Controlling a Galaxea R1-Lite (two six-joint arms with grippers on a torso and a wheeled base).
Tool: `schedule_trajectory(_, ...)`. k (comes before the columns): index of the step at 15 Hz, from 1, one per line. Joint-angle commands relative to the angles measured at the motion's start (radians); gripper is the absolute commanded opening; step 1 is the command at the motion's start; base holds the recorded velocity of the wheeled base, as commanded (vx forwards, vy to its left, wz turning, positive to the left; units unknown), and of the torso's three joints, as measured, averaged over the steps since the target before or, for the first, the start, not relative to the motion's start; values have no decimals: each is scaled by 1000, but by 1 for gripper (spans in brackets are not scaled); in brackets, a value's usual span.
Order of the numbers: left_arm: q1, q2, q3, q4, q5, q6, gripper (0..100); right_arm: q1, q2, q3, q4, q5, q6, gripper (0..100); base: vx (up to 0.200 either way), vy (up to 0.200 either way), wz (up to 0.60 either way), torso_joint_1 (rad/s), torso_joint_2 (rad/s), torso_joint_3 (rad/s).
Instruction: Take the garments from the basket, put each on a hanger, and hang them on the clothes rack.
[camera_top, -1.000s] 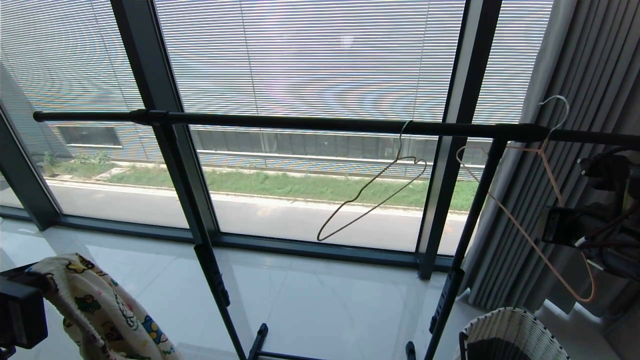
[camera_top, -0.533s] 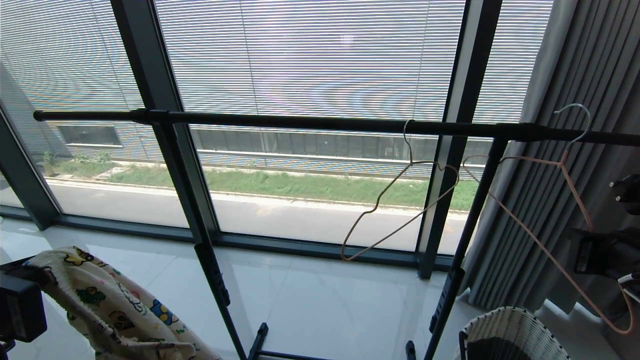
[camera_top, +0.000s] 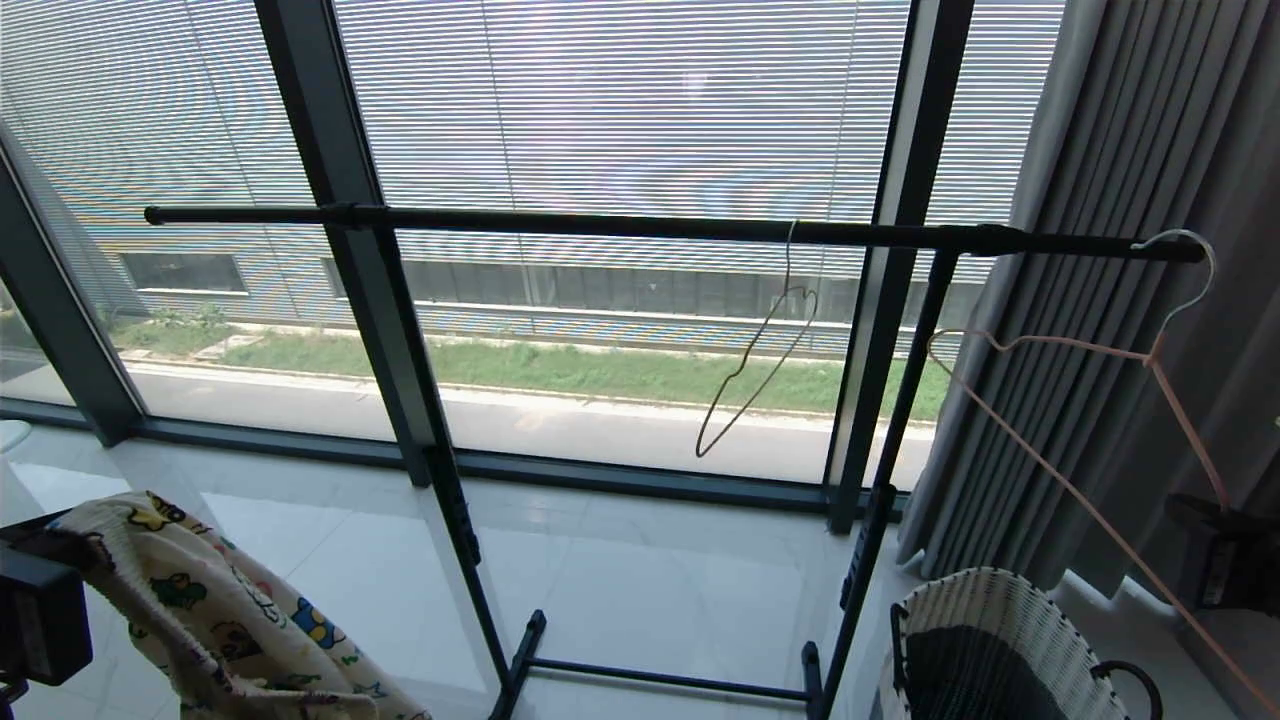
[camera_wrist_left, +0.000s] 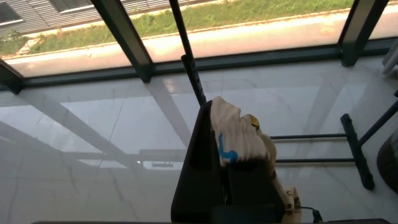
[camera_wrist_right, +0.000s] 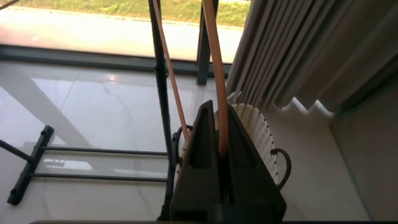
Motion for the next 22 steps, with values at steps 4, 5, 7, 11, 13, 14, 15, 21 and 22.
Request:
schedule_trajectory(4,0,7,1,-1,-1,0,0,11,-16,4,0,-1,2,0,-200,0,0,2,2,5)
schedule_trajectory(5,0,7,3,1,-2,0,0,19,-14,4,0,-1,2,0,-200,0,0,-2,-2,7)
schedule_trajectory(7,-2,9,4,-1,-2,0,0,48,-14,4,0,1,2,0,-200,0,0,2,2,2)
schedule_trajectory(11,-2,9,17,-1,-7,-2,0,122,-14,4,0,1,2,0,0,0,0,0,0,0)
schedule_trajectory(13,-14,9,21,-1,-47,-9,0,171,-14,2,0,30,2,0,0,0,0,0,0,0)
schedule_trajectory(14,-30,9,21,-1,-76,-11,0,198,-16,1,0,48,2,0,0,0,0,0,0,0)
schedule_trajectory(15,-36,10,21,-1,-82,-12,0,224,-14,1,0,61,2,0,0,0,0,0,0,0)
schedule_trajectory(21,-126,156,-42,-128,-58,-157,0,525,34,-4,-2,148,108,0,0,0,0,0,0,0)
schedule_trajectory(22,-132,190,-68,-130,-54,-178,0,577,44,-4,-3,150,135,0,0,0,0,0,0,0)
